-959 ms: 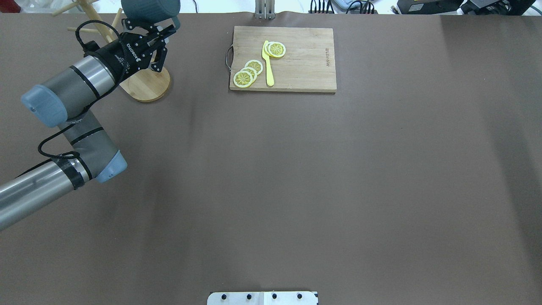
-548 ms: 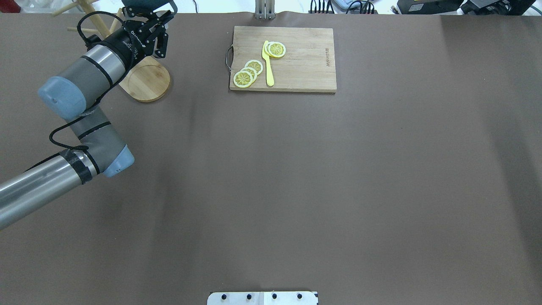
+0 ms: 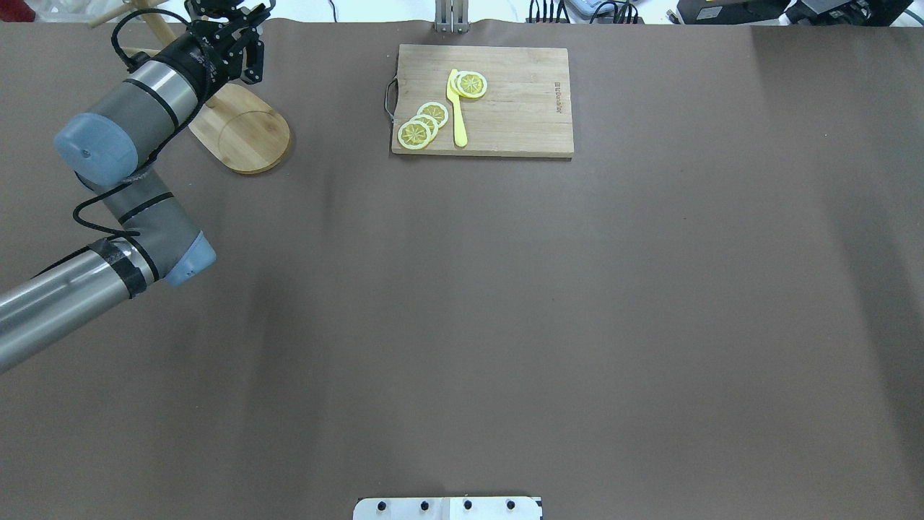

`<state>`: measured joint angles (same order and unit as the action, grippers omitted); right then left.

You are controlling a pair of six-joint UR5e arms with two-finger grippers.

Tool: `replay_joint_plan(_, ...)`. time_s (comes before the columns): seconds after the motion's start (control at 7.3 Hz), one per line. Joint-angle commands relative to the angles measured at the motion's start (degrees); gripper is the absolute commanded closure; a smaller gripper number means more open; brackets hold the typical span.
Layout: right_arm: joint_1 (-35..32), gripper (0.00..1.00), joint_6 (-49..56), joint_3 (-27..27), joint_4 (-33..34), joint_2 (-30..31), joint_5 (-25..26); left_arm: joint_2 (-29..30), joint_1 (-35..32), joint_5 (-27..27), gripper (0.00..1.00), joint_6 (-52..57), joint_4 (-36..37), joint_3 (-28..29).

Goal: Hang cup on storage rack
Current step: 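Raise the mug with the left gripper up to a rack peg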

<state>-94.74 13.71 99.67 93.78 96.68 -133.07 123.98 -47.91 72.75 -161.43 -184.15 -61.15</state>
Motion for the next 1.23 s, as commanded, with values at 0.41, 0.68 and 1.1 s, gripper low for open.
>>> replay_joint_plan(0.41,0.00,0.00,0.00,0.44,0.00,0.17,0.00,-0.05,-1.56,1.25,1.00,-1.86,-0.16,2.09)
replay_joint_plan(0.68,0.00,0.00,0.00,0.44,0.00,0.17,0.09,-0.05,-2.18,1.87,1.00,-2.57,-0.68,4.28)
replay_joint_plan(1.1,0.00,0.00,0.00,0.44,0.00,0.17,0.09,-0.49,-2.45,2.93,1.00,-3.79,-2.08,4.46)
